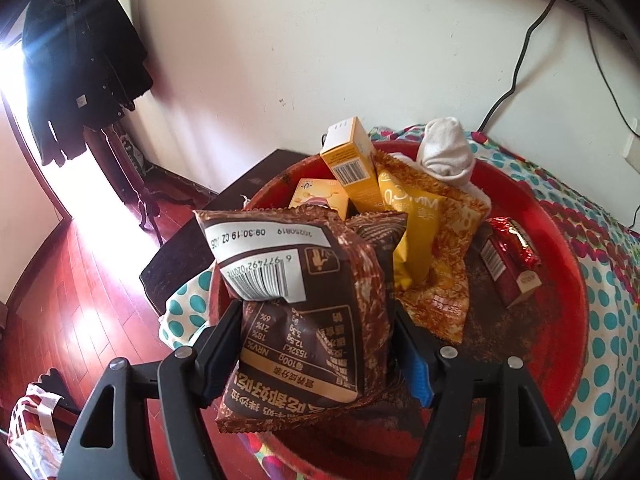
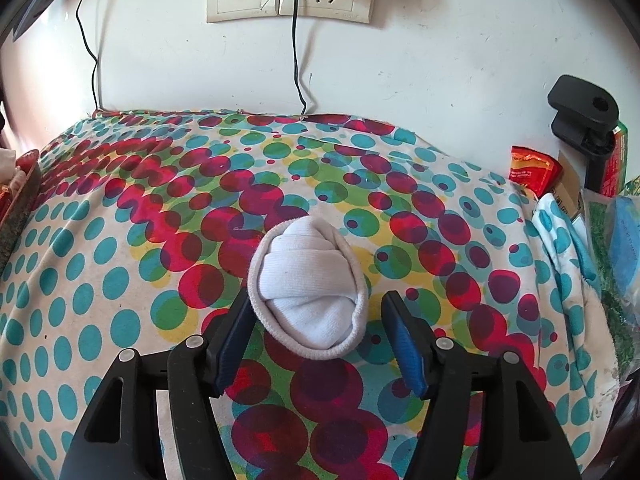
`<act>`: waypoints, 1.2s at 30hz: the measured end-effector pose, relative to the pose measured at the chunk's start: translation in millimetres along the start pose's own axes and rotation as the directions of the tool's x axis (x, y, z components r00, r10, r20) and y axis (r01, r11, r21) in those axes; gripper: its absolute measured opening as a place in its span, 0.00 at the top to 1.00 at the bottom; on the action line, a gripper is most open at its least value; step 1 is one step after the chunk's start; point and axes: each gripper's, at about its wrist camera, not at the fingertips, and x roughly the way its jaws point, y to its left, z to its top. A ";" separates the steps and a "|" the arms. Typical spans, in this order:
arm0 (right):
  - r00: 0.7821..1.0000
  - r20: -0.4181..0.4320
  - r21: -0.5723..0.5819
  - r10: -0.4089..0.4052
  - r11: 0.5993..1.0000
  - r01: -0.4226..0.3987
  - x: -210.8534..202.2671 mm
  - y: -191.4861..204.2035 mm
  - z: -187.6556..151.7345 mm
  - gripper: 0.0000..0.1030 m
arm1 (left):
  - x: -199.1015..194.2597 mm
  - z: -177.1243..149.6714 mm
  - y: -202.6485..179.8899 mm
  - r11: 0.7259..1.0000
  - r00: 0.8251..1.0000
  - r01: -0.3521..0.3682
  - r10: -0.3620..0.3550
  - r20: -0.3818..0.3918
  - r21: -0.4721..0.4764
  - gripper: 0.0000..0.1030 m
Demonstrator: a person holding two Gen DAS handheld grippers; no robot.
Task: Organize objects
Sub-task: 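Carry the brown snack bag into the red tray and release it with the left gripper, then carry the white sock into the red tray and release it with the right gripper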
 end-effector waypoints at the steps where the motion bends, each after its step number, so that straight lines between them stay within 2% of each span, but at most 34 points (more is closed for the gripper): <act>1: 1.000 -0.002 0.007 0.008 1.000 -0.008 0.4 -1.2 0.1 0.40 | -4.2 -1.2 -0.9 1.000 1.000 -0.007 0.007 0.016 -0.001 0.30; 7: 0.999 -0.006 0.026 0.040 0.999 -0.040 1.0 -5.5 0.3 0.38 | -31.7 -10.7 -4.4 1.000 0.994 0.014 -0.013 0.110 -0.006 0.28; 8: 0.999 -0.005 0.026 0.042 0.999 -0.042 0.6 -5.3 0.4 0.39 | -34.2 -12.0 -4.5 1.000 0.993 0.016 -0.015 0.117 -0.001 0.28; 9: 0.999 -0.002 0.021 0.045 0.999 -0.044 -0.2 -4.3 0.3 0.48 | -37.9 -14.4 -4.3 1.000 0.991 0.014 -0.014 0.130 0.003 0.28; 10: 0.999 0.004 0.011 0.045 0.999 -0.045 -1.8 -1.9 0.3 0.56 | -39.1 -15.0 -4.0 1.000 0.991 0.016 -0.016 0.132 0.004 0.28; 11: 1.000 0.006 0.009 0.031 0.999 -0.031 -2.8 0.2 0.0 0.57 | -39.7 -15.2 -3.2 1.000 0.991 0.021 -0.022 0.131 0.005 0.28; 17: 0.999 0.006 0.068 0.032 0.997 -0.032 -11.2 11.5 -3.8 0.57 | -35.8 -14.1 4.6 0.999 0.993 0.037 -0.035 0.109 -0.023 0.28; 20: 0.999 0.009 0.059 0.034 0.998 -0.035 -21.0 24.3 -4.5 0.57 | -39.3 -12.5 8.5 0.998 0.992 0.053 -0.049 0.112 -0.027 0.28; 26: 0.997 0.039 -0.010 0.069 0.998 -0.069 -51.1 65.3 1.2 0.57 | -47.2 -10.0 12.6 0.996 0.990 0.080 -0.076 0.117 -0.034 0.28; 31: 0.992 0.058 -0.082 0.113 0.991 -0.108 -74.4 111.3 6.3 0.57 | -52.1 -8.8 14.2 0.990 0.985 0.135 -0.131 0.117 -0.029 0.28; 36: 0.981 0.072 -0.136 0.182 0.976 -0.171 -90.6 161.8 15.9 0.57 | -50.7 -8.2 15.1 0.987 0.983 0.159 -0.156 0.101 -0.026 0.28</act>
